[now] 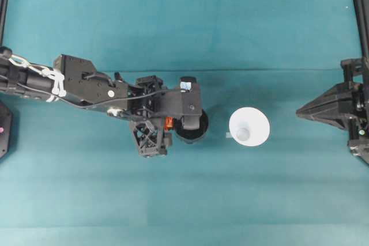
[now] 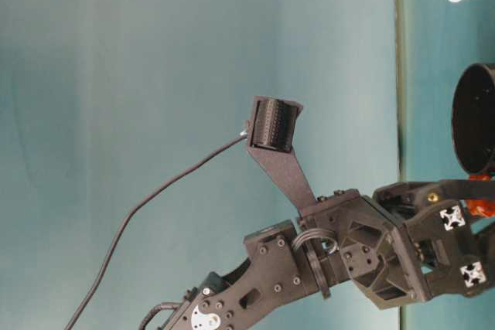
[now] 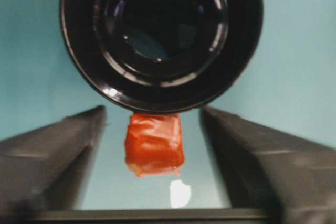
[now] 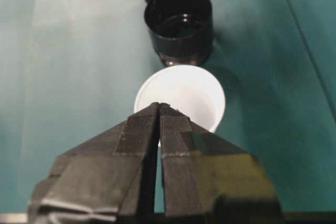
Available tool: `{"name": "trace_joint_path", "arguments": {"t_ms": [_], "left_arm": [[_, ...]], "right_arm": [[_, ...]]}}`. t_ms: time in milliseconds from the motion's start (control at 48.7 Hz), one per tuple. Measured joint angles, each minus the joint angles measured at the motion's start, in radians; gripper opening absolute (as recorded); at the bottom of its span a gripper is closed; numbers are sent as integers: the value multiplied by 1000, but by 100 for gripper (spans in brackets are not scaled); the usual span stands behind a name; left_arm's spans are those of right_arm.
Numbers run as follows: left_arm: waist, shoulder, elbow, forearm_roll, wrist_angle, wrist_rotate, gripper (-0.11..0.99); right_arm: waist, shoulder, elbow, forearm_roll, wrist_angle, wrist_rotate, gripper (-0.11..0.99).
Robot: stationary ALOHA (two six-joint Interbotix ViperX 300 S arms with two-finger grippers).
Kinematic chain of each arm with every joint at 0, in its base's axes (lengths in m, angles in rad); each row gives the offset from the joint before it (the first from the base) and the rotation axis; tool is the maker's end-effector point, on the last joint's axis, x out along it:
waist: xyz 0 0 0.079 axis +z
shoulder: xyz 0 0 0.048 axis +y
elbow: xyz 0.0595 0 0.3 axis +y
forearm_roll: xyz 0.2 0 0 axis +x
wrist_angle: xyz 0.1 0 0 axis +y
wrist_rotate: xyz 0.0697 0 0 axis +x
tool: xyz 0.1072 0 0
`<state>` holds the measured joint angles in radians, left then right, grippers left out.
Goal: Put the paper cup into the moved red handle cup holder.
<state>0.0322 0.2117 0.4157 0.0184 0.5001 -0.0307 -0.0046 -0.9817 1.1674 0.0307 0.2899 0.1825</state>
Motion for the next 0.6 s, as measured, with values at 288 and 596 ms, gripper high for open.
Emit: {"name": "trace_joint_path", "arguments": {"t_ms": [288, 596], "left_arm": [[0, -38, 8, 2, 28, 6, 90], [-17, -285, 104, 0, 63, 25, 90]], "right_arm": [[-37, 0, 0, 0, 43, 32, -6], [-80, 3, 0, -2, 74, 66, 10]]}}
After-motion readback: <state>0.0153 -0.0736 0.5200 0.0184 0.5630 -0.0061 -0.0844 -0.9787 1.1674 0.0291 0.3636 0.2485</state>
